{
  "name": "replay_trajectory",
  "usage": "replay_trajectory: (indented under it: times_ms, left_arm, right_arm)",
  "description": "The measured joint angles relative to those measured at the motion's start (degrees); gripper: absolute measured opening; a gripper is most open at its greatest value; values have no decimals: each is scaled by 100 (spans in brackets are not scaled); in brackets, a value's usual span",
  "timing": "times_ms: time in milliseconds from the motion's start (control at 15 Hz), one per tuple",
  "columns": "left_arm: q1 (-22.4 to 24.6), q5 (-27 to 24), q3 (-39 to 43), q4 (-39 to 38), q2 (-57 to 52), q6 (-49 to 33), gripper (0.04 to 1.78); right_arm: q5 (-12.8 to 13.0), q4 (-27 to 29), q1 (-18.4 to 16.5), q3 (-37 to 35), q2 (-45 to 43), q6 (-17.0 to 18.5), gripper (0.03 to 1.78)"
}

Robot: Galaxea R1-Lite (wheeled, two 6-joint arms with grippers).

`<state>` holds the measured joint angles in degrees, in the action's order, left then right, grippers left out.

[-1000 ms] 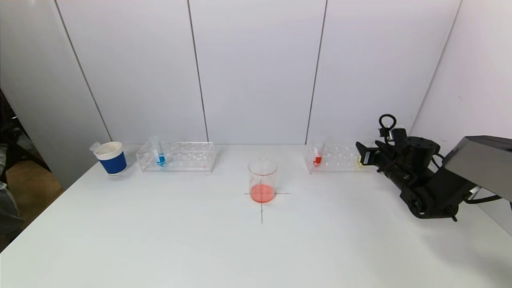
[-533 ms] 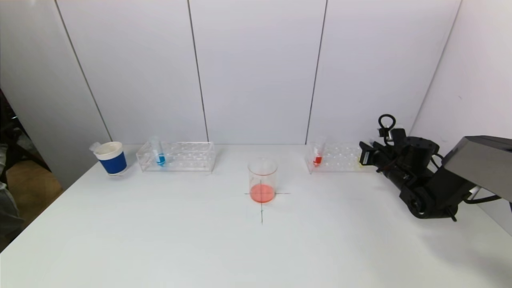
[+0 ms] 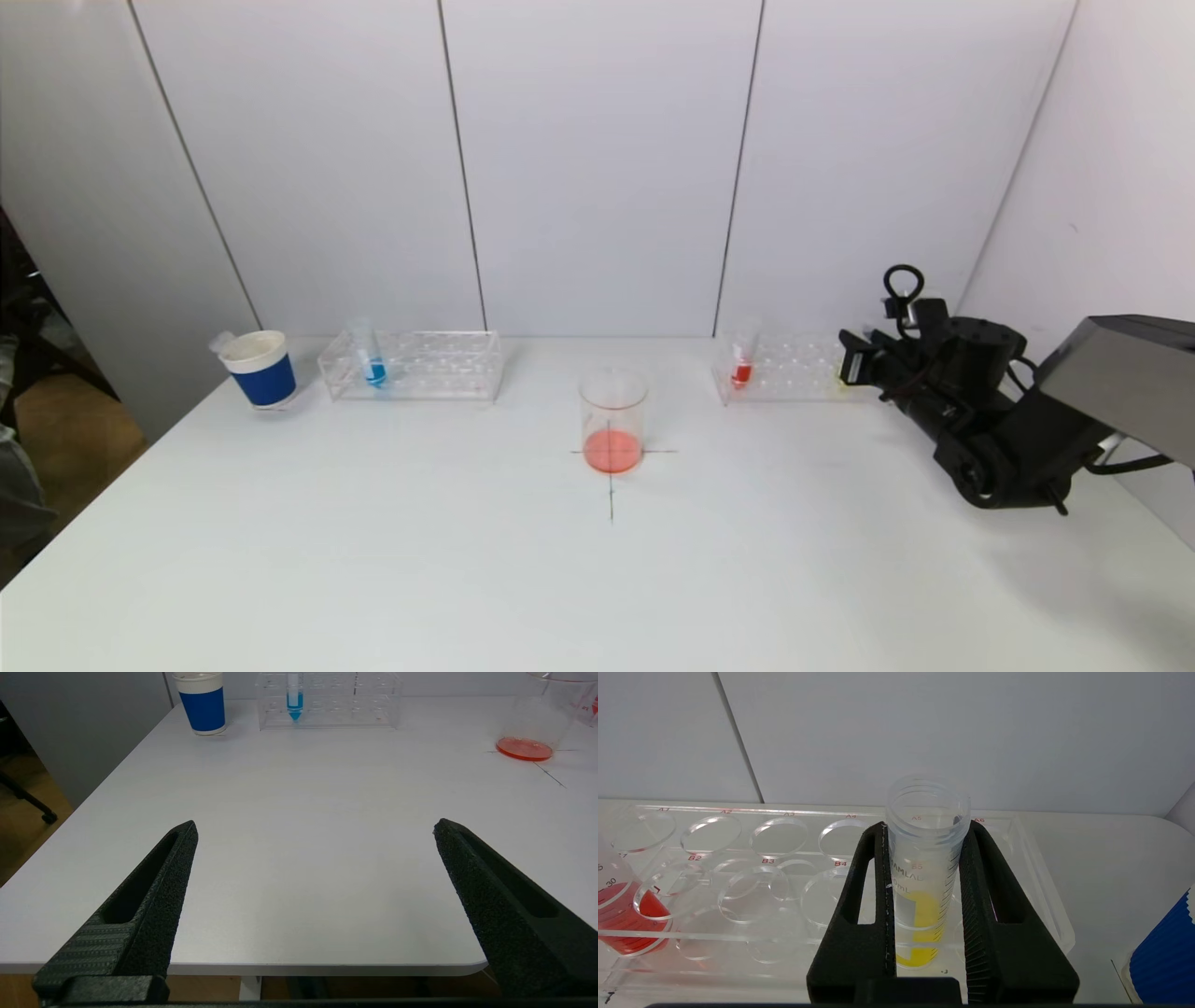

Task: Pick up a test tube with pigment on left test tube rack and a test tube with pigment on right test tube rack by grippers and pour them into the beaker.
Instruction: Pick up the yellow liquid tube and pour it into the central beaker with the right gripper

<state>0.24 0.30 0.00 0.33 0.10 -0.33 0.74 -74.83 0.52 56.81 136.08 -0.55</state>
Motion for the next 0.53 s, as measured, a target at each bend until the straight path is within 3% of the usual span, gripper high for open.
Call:
replay_trajectory:
  times_ms: [533]
  left_arm:
    - [0,2,0,2,0,2,176]
  right_arm:
    - [5,697,-11,124,-513,-30,47]
